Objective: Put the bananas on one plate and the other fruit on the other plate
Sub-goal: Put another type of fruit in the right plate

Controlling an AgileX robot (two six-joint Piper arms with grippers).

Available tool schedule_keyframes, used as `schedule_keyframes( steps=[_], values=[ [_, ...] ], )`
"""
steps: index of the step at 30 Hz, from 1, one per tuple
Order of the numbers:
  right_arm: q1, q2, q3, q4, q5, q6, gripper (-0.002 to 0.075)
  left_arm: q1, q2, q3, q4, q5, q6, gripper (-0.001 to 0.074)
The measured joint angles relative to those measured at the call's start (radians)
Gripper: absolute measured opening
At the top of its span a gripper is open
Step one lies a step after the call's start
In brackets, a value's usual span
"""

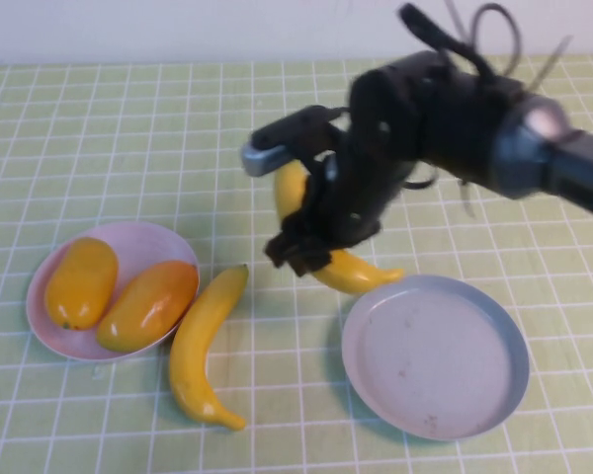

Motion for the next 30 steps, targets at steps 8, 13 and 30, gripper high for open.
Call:
schedule_keyframes(
  steps=[8, 13, 30],
  values=[
    [-0.109, -0.245, 0.446, 0.016, -0.088, 0.116, 0.0317, 0.0, 0.0, 0.0, 0.0, 0.0, 0.0, 0.0001],
    [-0.154, -0.274, 0.547, 0.046, -0.088, 0.122, 0.0317, 0.0, 0.0, 0.0, 0.0, 0.0, 0.0, 0.0001],
    [-0.176, -0.274, 0.601, 0.09, -0.118, 0.124, 0.0349, 0.0, 0.0, 0.0, 0.0, 0.0, 0.0, 0.0001]
  ],
)
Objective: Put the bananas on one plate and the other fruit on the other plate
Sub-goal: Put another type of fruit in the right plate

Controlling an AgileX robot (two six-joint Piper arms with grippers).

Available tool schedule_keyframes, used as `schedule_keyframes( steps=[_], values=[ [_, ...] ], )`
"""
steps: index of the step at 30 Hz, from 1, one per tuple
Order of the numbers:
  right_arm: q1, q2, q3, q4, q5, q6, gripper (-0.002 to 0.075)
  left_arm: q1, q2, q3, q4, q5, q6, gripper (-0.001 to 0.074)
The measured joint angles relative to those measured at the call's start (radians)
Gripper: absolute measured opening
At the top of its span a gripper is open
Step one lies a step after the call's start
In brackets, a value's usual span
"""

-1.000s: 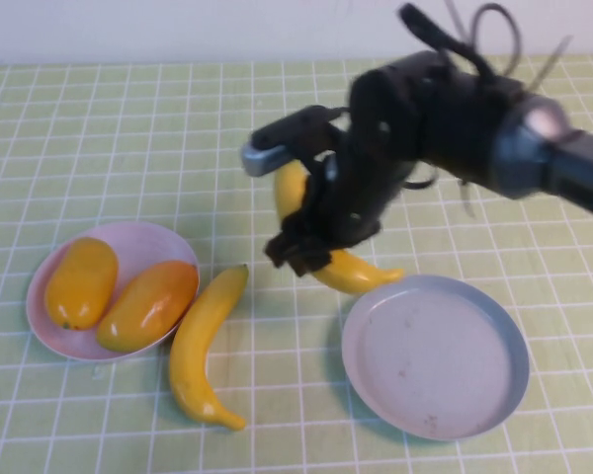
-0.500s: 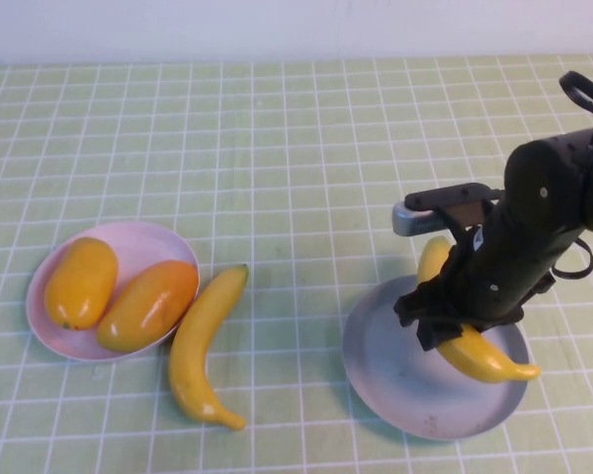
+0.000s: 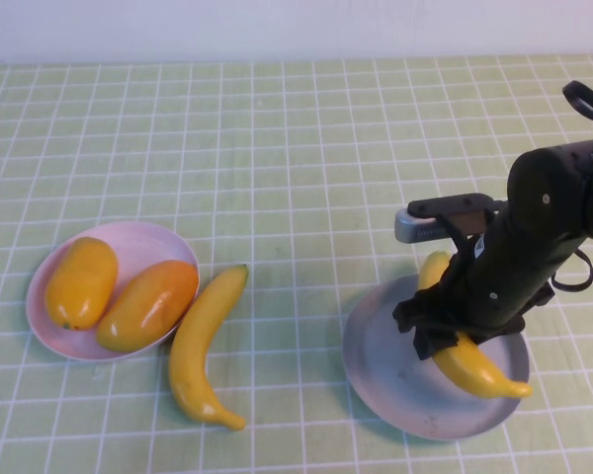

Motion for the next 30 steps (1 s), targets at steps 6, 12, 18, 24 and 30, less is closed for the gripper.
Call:
schedule_keyframes(
  steps=[6, 12, 18, 24, 30],
  values=[
    [0.0, 0.0, 0.0, 0.01, 0.017, 0.0, 0.0492, 0.0, 0.0, 0.0, 0.0, 0.0, 0.0, 0.0001],
    [0.009, -0.013, -0.006, 0.01, 0.023, 0.0, 0.0511, 0.0, 0.0, 0.0, 0.0, 0.0, 0.0, 0.0001],
    [0.119, -0.044, -0.114, 0.014, 0.023, 0.0, 0.0482, 0.0, 0.0, 0.0, 0.0, 0.0, 0.0, 0.0001],
    [0.278, 0.062, -0.273, 0.052, 0.014, 0.0, 0.0457, 0.0, 0.0, 0.0, 0.0, 0.0, 0.0, 0.0001],
    [0.368, 0.264, -0.486, 0.061, 0.013, 0.025, 0.0456, 0.0, 0.0, 0.0, 0.0, 0.0, 0.0, 0.0001]
  ],
)
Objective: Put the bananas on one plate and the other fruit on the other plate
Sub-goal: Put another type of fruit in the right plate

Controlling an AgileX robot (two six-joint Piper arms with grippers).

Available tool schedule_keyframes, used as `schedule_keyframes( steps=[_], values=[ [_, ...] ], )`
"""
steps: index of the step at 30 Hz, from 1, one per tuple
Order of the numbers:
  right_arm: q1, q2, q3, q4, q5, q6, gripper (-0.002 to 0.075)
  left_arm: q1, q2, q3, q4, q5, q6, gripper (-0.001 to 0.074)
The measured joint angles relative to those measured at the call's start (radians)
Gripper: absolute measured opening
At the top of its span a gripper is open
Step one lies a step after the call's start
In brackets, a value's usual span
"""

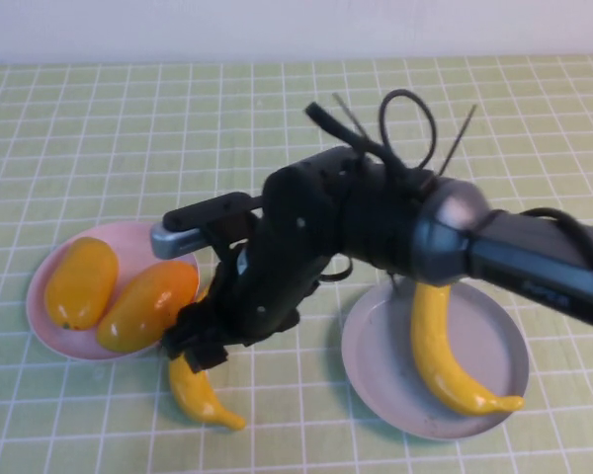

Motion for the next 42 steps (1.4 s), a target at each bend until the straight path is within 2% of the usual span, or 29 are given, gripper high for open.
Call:
schedule_keyframes(
  steps=[7, 15, 20, 24, 30, 37, 42],
  values=[
    [0.029, 0.172, -0.217, 0.0, 0.048, 0.058, 0.0461, 0.0, 0.0, 0.0, 0.0, 0.0, 0.0, 0.0001],
    [0.032, 0.26, -0.293, -0.036, 0.059, 0.12, 0.0471, 0.0, 0.0, 0.0, 0.0, 0.0, 0.0, 0.0001],
    [0.033, 0.279, -0.292, -0.094, 0.057, 0.146, 0.047, 0.0, 0.0, 0.0, 0.0, 0.0, 0.0, 0.0001],
    [0.033, 0.279, -0.292, -0.121, 0.058, 0.15, 0.0439, 0.0, 0.0, 0.0, 0.0, 0.0, 0.0, 0.0001],
    [0.033, 0.279, -0.292, -0.127, 0.078, 0.152, 0.0316, 0.0, 0.0, 0.0, 0.0, 0.0, 0.0, 0.0001],
    [0.033, 0.213, -0.27, -0.176, 0.204, 0.135, 0.0316, 0.0, 0.0, 0.0, 0.0, 0.0, 0.0, 0.0],
    [0.033, 0.051, -0.135, -0.234, 0.213, 0.131, 0.0316, 0.0, 0.0, 0.0, 0.0, 0.0, 0.0, 0.0]
  ],
)
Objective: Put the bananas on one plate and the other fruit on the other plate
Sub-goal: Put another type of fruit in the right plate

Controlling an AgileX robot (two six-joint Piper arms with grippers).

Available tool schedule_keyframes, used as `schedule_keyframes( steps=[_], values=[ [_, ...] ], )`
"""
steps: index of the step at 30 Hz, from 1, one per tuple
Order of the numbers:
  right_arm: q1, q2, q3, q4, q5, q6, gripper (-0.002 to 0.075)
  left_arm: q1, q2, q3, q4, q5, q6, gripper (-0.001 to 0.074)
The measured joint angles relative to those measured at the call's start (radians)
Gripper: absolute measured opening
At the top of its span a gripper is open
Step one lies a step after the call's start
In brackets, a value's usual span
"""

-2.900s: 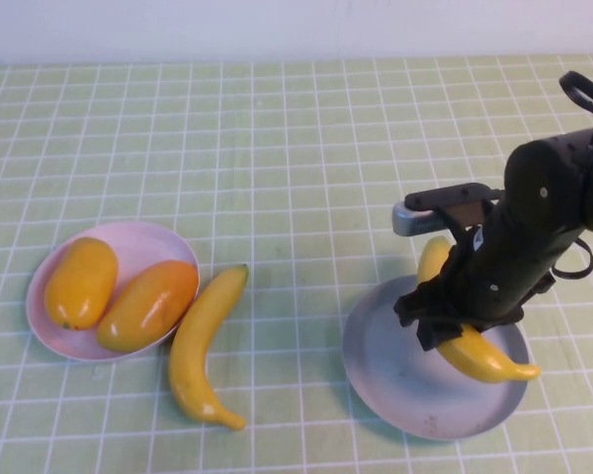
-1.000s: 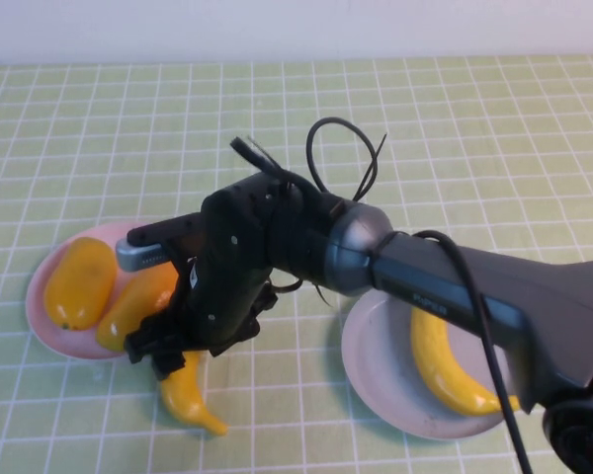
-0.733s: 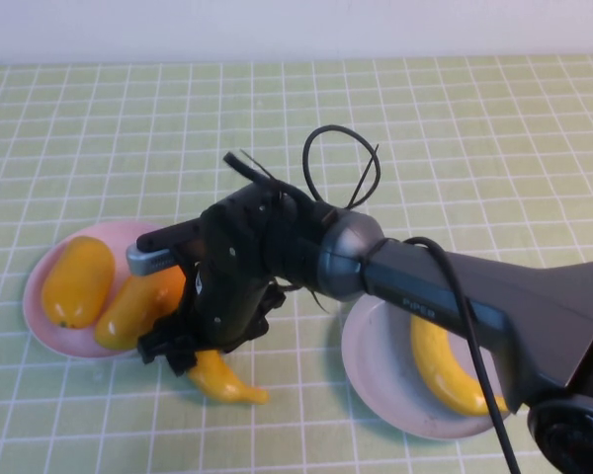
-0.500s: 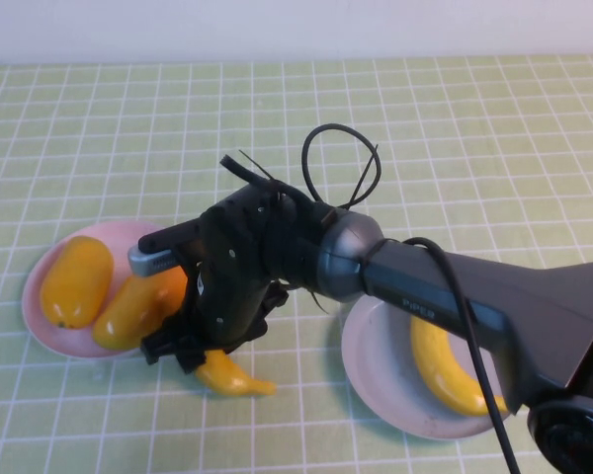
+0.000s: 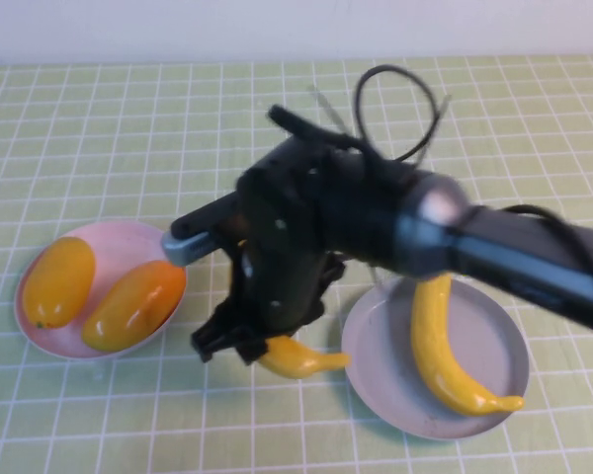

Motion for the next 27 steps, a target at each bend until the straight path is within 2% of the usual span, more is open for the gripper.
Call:
schedule_keyframes(
  steps=[6, 13, 23, 27],
  values=[
    [-0.065, -0.227, 0.295, -0.021, -0.063, 0.002, 0.0316, 0.0, 0.0, 0.0, 0.0, 0.0, 0.0, 0.0],
    [-0.154, -0.289, 0.505, 0.0, -0.102, 0.059, 0.0316, 0.0, 0.0, 0.0, 0.0, 0.0, 0.0, 0.0],
    [-0.172, -0.289, 0.563, 0.055, -0.171, 0.071, 0.0316, 0.0, 0.0, 0.0, 0.0, 0.0, 0.0, 0.0],
    [-0.172, -0.289, 0.563, 0.052, -0.162, 0.071, 0.039, 0.0, 0.0, 0.0, 0.0, 0.0, 0.0, 0.0]
  ],
)
